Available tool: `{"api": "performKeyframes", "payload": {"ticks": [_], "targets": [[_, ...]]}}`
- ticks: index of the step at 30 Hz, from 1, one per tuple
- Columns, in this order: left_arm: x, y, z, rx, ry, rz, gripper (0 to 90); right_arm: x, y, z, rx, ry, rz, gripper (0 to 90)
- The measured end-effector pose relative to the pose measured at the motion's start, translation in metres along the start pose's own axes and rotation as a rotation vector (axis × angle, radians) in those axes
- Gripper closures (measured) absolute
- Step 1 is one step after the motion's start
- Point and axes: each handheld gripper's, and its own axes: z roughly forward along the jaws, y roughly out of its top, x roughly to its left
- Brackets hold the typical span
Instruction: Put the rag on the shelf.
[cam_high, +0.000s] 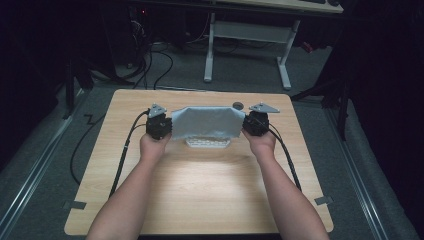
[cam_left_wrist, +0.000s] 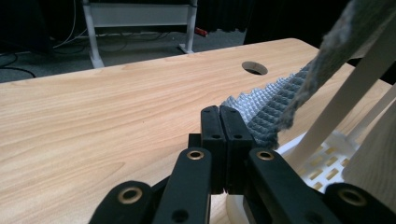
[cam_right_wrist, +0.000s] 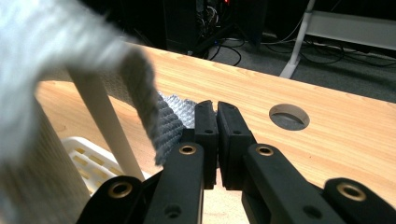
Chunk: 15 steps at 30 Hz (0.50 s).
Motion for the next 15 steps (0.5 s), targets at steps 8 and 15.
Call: {"api": "performKeyframes", "payload": {"ticks": [8, 15], "targets": [[-0.001, -0.006, 0.0, 0.01, -0.002, -0.002, 89.9, -0.002, -0.013, 0.003, 0.017, 0.003, 0.013, 87.4], [-0.001, -0.009, -0.003, 0.003, -0.003, -0.003, 88.8, -0.002, -0.012, 0.003, 0.017, -0.003, 0.012, 86.3]]}}
